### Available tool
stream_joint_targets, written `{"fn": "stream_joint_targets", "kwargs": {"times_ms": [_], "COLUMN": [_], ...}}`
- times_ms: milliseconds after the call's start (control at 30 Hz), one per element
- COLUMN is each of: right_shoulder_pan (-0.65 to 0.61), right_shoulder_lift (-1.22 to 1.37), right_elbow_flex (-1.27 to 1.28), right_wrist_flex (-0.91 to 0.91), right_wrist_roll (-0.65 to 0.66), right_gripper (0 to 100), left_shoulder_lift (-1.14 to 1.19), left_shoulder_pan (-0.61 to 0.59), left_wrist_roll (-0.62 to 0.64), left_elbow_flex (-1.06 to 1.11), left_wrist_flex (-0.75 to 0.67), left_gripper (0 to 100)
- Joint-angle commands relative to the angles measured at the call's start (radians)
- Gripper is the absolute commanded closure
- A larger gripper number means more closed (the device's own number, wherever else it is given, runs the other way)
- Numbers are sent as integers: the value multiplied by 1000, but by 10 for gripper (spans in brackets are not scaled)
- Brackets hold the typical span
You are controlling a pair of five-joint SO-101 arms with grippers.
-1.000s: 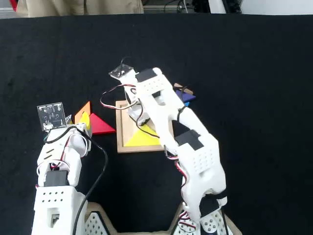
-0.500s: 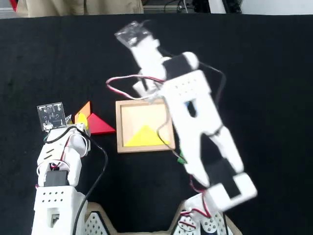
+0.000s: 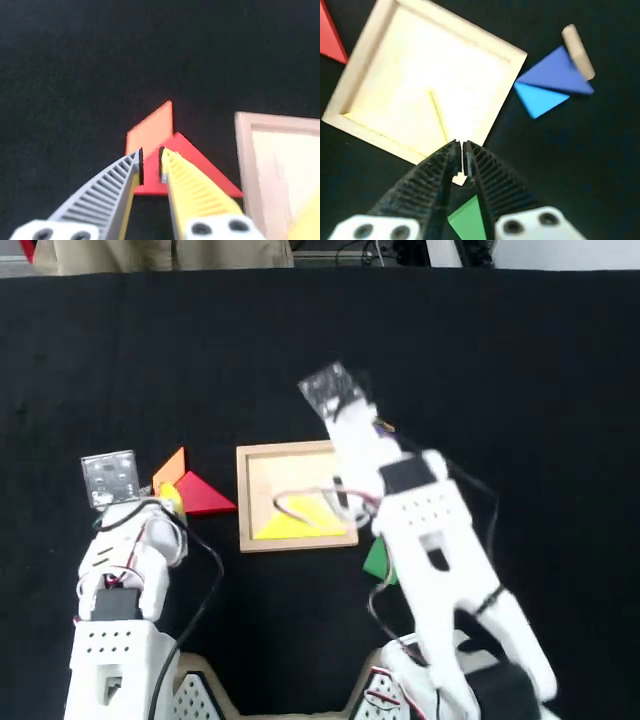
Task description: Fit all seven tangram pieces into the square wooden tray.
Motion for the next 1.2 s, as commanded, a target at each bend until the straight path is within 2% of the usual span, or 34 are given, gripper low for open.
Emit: {"fn": "stream_joint_targets", "kwargs": {"times_ms": [0, 67, 167, 400, 567, 733, 1000, 1167], "right_shoulder_pan": [71, 115, 152, 155, 157, 207, 242, 242], "right_shoulder_lift": [-61, -48, -2, 50, 50, 54, 51, 58], "right_elbow_flex": [101, 120, 154, 228, 228, 222, 280, 275], "right_wrist_flex": [-124, -167, -241, -374, -376, -385, -508, -508], "right_wrist_roll": [-74, -98, -144, -170, -169, -170, -170, -170], "right_gripper": [987, 987, 987, 987, 987, 987, 987, 987], "left_shoulder_lift": [-3, -3, -3, 21, 259, 634, 1033, 1247], "left_shoulder_pan": [94, 114, 94, 76, 77, 79, 81, 154], "left_wrist_roll": [-150, -198, -201, -206, -238, -255, -256, -252], "left_elbow_flex": [-62, -64, -124, -420, -657, -839, -923, -1009], "left_wrist_flex": [44, 75, 150, 473, 582, 546, 311, 298], "left_gripper": [920, 920, 920, 916, 916, 920, 920, 920]}}
